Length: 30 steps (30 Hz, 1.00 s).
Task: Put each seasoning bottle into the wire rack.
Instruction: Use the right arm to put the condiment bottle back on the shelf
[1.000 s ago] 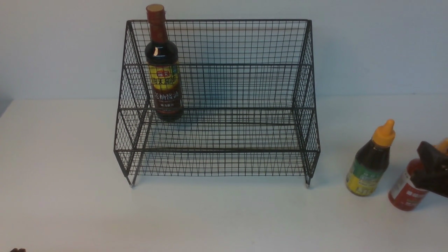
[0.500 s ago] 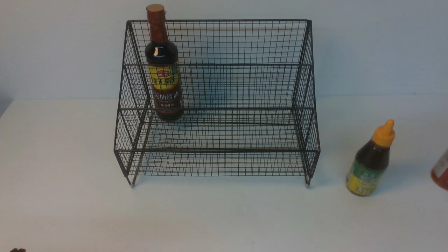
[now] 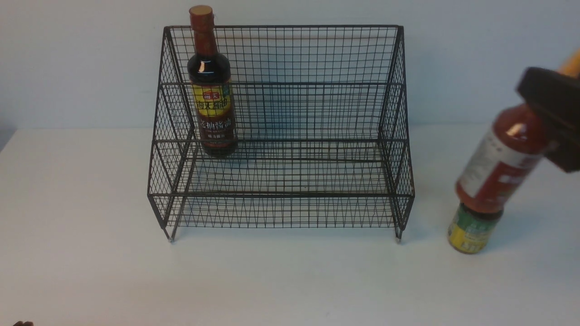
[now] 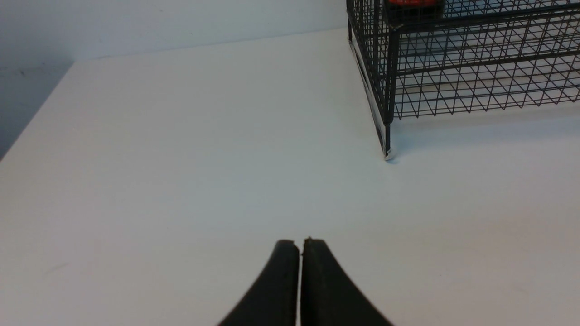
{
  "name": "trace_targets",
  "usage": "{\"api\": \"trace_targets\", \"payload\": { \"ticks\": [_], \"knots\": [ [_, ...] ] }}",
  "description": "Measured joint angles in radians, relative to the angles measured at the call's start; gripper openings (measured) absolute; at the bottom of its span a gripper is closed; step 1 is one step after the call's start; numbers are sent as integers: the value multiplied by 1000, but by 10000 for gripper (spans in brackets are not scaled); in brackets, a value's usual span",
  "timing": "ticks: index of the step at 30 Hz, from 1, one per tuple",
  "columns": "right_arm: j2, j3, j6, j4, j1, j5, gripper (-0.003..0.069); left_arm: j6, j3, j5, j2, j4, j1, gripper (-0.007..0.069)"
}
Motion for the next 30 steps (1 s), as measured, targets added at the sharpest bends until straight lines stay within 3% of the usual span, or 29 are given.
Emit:
{"api": "trace_targets", "payload": {
  "ticks": [3, 14, 30],
  "knots": [
    [186, -100, -19, -1, 48, -79, 283, 0, 0, 0, 0, 0, 0, -5],
    [631, -218, 23, -27, 54, -337, 283, 0, 0, 0, 0, 1, 0, -5],
    [843, -220, 23, -49, 55, -502, 283, 0, 0, 0, 0, 1, 0, -5]
  ]
}}
